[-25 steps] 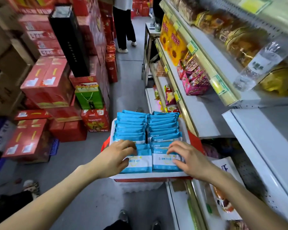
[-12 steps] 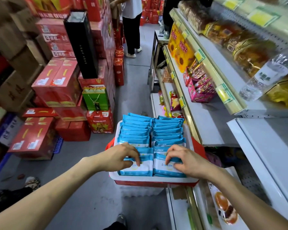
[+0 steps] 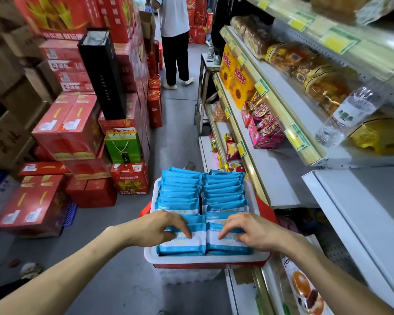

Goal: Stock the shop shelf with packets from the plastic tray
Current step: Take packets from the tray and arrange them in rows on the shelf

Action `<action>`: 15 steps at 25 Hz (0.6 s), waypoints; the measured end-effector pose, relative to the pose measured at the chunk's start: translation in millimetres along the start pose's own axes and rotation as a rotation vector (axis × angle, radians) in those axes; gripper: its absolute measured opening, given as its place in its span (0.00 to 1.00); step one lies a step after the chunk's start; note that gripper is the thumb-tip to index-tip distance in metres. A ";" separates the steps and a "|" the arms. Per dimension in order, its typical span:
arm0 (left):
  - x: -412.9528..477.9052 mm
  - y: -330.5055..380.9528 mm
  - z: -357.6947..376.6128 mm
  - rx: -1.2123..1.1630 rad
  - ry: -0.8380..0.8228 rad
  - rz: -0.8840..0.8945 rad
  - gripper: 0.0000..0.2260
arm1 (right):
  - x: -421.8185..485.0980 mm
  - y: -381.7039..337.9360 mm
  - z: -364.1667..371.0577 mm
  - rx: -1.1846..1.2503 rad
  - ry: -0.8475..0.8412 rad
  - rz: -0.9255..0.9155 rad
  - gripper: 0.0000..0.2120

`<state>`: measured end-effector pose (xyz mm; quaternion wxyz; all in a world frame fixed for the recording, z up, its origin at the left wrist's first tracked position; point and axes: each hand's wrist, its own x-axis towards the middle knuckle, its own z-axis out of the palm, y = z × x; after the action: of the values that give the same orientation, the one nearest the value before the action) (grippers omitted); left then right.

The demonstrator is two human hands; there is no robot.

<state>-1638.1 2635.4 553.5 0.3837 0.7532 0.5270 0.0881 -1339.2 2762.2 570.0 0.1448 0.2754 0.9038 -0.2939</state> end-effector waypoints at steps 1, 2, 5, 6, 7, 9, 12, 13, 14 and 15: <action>0.6 0.3 -5.4 0.001 0.008 0.000 0.17 | -0.1 -0.6 -4.4 -0.005 0.008 0.000 0.21; 1.6 1.2 -13.1 0.011 0.014 0.007 0.17 | -0.2 -1.2 -10.1 -0.012 0.019 0.000 0.21; 5.9 5.0 -45.3 0.063 0.032 0.025 0.17 | -0.4 -4.9 -35.2 0.003 0.054 0.005 0.20; 7.7 6.5 -59.9 0.083 0.042 0.024 0.17 | -0.1 -6.9 -47.0 0.010 0.067 0.007 0.20; 10.0 8.8 -76.5 0.107 0.058 0.030 0.17 | 0.1 -10.3 -61.5 0.007 0.088 0.003 0.20; 15.4 18.7 -114.9 0.161 0.098 0.050 0.19 | -1.0 -20.2 -97.2 -0.007 0.161 -0.011 0.20; 23.7 45.2 -179.2 0.222 0.161 0.106 0.21 | -8.0 -38.7 -160.4 -0.036 0.262 -0.021 0.20; 27.2 55.6 -200.5 0.230 0.180 0.129 0.21 | -11.4 -45.2 -181.4 -0.057 0.287 -0.022 0.20; 31.5 67.2 -223.2 0.242 0.197 0.153 0.21 | -16.7 -52.5 -204.8 -0.086 0.318 -0.020 0.21; 36.1 79.6 -245.8 0.256 0.213 0.175 0.22 | -22.8 -58.8 -228.3 -0.130 0.354 -0.014 0.22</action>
<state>-1696.8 2773.8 766.6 0.2176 0.8251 0.5042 0.1325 -1377.9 2852.5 785.5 -0.0009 0.3067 0.9341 -0.1827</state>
